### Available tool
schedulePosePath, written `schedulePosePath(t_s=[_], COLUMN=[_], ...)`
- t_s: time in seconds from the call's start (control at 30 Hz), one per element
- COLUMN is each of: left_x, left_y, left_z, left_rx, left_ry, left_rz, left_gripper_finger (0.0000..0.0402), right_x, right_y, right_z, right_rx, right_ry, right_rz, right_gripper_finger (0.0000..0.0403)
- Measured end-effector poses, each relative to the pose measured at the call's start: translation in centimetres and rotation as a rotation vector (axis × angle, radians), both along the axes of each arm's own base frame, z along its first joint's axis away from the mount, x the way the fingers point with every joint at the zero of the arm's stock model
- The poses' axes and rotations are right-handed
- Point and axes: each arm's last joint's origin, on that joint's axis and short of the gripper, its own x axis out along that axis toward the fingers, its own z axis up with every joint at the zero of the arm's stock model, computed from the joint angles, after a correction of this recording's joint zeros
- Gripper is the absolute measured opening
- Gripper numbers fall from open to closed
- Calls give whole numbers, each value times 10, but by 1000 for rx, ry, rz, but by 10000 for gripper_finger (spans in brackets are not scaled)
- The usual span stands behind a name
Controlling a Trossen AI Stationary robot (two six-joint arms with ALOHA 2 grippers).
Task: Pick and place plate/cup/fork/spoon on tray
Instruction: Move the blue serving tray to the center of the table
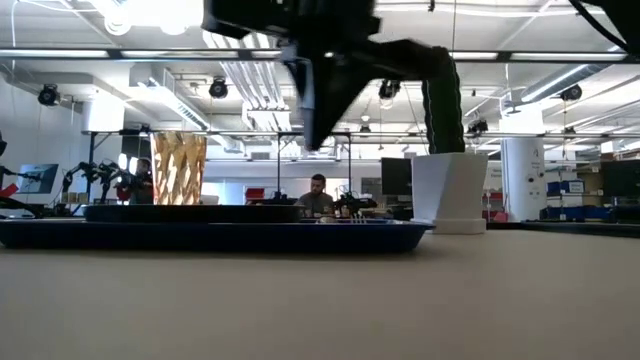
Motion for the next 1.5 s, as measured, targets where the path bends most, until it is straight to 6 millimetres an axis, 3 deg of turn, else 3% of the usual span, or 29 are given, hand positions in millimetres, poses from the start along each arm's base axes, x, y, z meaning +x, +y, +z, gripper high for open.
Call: schedulePosePath(t_s=[0.17,0.57,1.5], left_x=[0,0,0], left_y=[0,0,0], left_z=[1,1,0], left_rx=[0,-2,0], left_ry=[-7,-7,-6], left_rz=[0,0,-1], left_gripper_finger=[0,0,0], right_x=[13,20,29], right_y=[-10,-39,-44], right_z=[-8,-13,-11], right_rx=[-10,-16,-24], right_ry=[-53,-38,-102], right_rz=[91,66,127], right_gripper_finger=[8,9,9])
